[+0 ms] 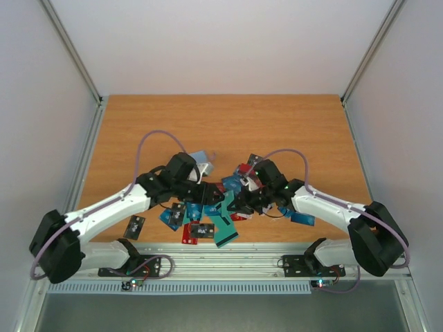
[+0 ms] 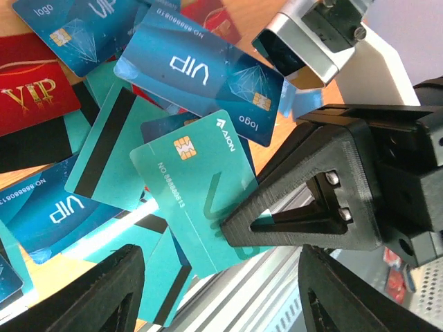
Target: Put the credit cards into the card holder
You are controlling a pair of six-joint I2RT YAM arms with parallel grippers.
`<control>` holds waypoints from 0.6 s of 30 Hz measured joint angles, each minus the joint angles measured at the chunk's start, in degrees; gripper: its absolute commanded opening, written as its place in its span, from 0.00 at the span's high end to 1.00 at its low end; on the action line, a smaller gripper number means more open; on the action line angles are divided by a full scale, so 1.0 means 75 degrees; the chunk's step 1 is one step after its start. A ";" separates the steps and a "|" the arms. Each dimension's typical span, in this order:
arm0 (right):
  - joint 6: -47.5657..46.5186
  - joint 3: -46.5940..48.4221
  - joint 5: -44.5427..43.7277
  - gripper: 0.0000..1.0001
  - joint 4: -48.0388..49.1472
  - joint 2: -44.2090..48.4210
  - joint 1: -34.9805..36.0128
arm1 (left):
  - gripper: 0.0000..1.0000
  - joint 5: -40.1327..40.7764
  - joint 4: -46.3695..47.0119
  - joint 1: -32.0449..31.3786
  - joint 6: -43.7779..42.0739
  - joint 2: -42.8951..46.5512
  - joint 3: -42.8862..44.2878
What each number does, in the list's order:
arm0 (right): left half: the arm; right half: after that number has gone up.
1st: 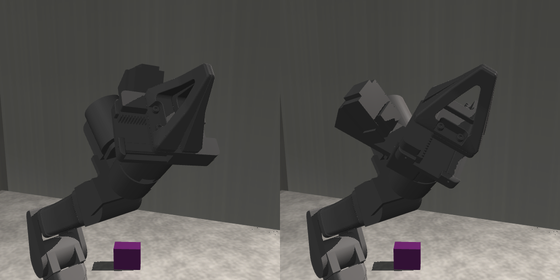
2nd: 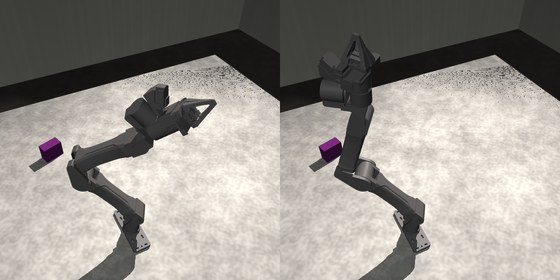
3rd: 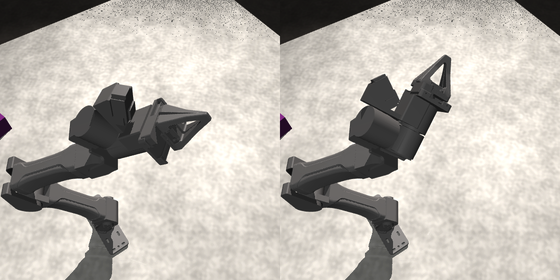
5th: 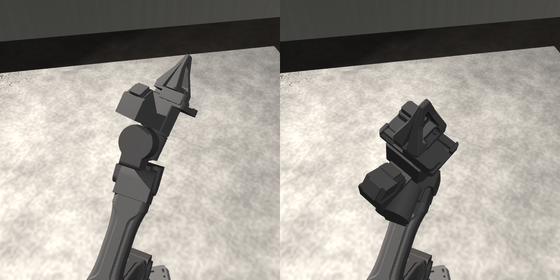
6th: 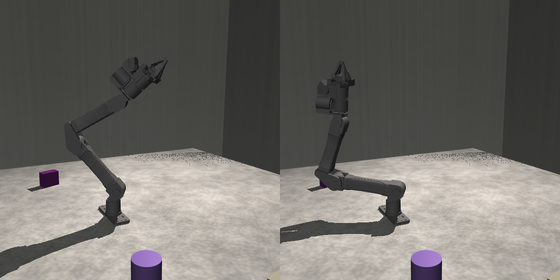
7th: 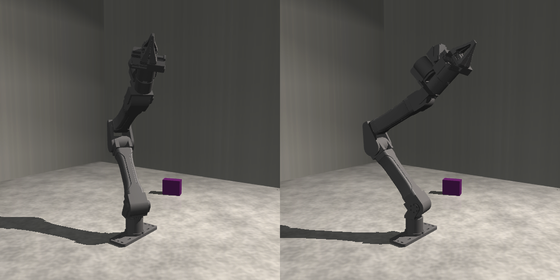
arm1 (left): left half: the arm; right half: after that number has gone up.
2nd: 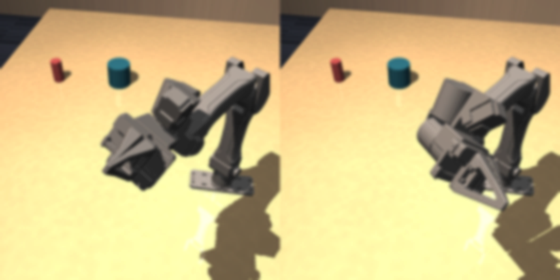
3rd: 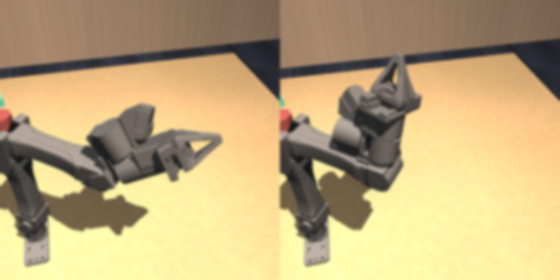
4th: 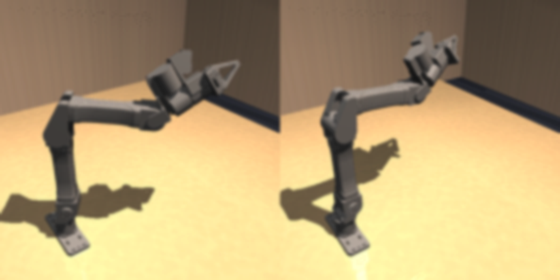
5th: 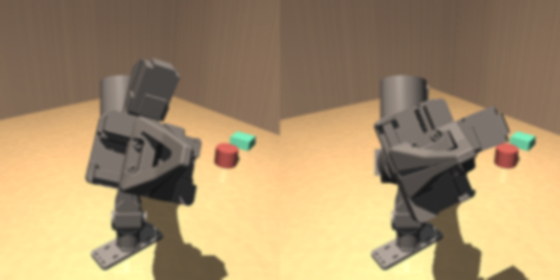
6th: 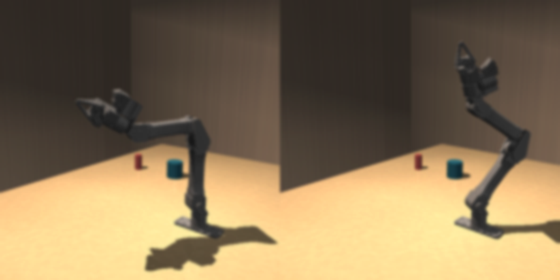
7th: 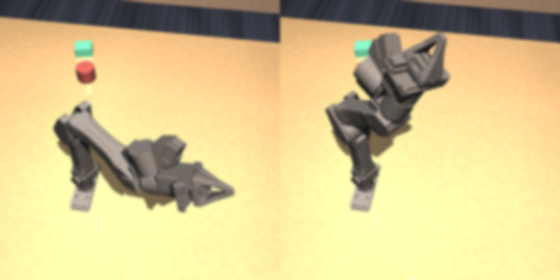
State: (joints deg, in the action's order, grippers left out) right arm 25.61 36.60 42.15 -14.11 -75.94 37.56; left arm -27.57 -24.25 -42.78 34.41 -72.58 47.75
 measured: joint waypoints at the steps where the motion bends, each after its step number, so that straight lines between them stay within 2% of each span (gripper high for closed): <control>1: -0.0073 0.0082 0.0073 0.99 -0.0044 0.0064 0.0000 | 0.37 0.0009 0.0012 0.0009 0.0067 0.0172 -0.0058; 8: -0.0647 0.0740 0.0962 0.99 -0.0309 0.0501 0.0000 | 0.40 0.0143 0.0236 0.0414 0.0714 0.1792 -0.0688; 18: -0.1003 0.0871 0.1982 0.99 -0.0265 0.0868 0.0000 | 0.41 -0.0023 0.0326 0.0921 0.0912 0.2952 -0.1093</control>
State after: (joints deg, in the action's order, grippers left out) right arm 18.09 43.13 57.01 -16.10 -69.43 37.56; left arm -27.75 -21.80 -35.88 41.25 -50.43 39.55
